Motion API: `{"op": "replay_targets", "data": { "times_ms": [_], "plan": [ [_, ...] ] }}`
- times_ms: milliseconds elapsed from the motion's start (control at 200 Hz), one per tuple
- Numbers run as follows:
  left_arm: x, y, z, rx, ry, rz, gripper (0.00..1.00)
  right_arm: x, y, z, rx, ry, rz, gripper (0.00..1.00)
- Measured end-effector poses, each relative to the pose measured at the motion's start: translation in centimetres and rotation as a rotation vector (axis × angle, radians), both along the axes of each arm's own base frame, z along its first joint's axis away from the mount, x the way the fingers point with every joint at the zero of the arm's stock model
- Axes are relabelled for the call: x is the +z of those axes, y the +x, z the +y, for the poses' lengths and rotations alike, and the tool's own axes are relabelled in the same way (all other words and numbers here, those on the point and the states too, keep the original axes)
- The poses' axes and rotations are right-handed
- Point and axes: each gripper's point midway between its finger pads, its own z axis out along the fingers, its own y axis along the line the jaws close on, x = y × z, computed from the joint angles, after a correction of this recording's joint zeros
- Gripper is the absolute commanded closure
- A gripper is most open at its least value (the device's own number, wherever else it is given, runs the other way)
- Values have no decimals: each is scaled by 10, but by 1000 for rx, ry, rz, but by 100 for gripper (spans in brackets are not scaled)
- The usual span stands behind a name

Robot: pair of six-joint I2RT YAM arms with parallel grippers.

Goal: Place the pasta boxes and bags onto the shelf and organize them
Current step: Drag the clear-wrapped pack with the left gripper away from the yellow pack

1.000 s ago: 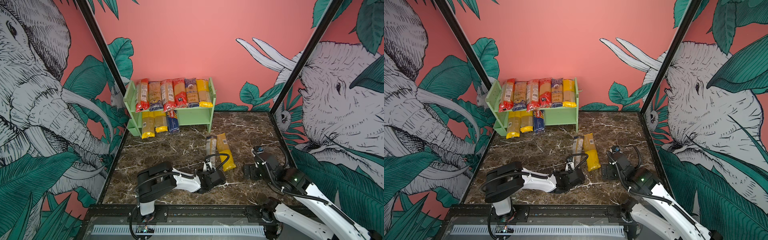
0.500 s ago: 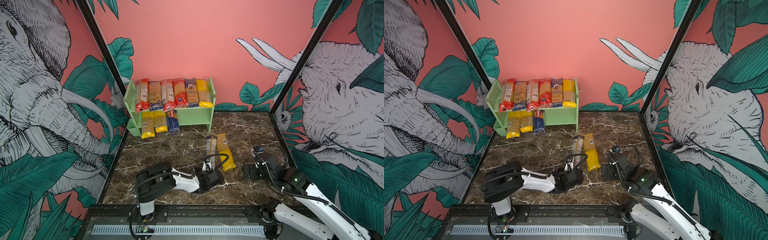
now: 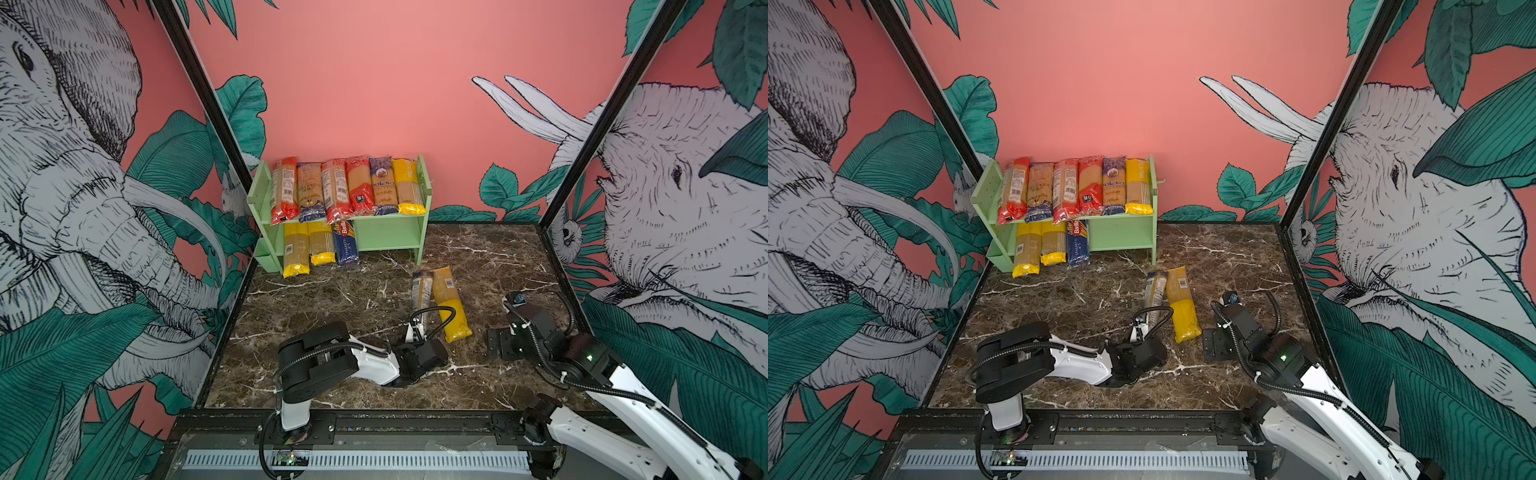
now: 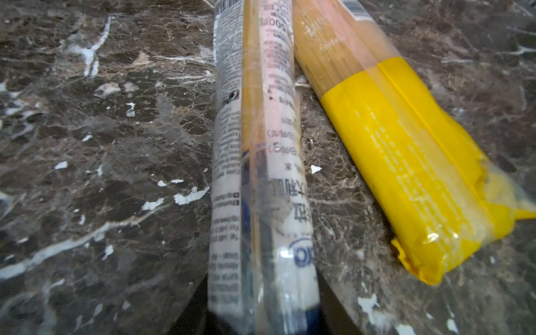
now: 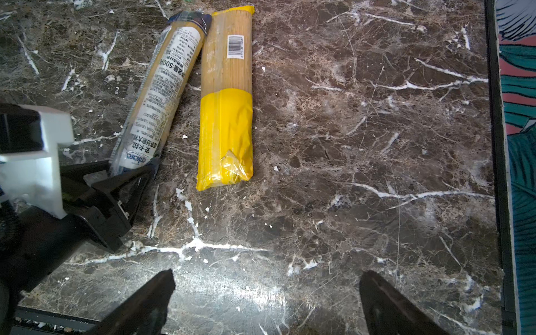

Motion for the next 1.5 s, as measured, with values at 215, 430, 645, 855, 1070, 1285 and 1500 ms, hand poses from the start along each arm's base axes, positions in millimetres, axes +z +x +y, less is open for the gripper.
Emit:
{"op": "replay_targets", "data": {
  "times_ms": [215, 430, 645, 855, 1070, 1285, 1500],
  "plan": [
    [2, -3, 15, -16, 6, -12, 99, 6, 2, 2, 0, 8, -9, 1],
    [2, -10, 35, -29, 35, -17, 100, 9, 3, 3, 0, 14, -15, 1],
    [2, -16, 53, -49, 56, -29, 100, 8, 3, 3, 0, 9, -9, 1],
    [5, -22, 75, -84, 110, -52, 100, 14, 5, 5, 0, 17, -18, 1],
    [19, -26, 96, -106, 145, -88, 100, 18, 7, 7, 0, 21, -22, 1],
    [41, -25, 104, -105, 129, -142, 100, 16, 10, 9, 1, 7, -6, 1],
    [61, -24, 109, -106, 110, -187, 100, 22, 14, 13, 2, 16, -16, 1]
  ]
}}
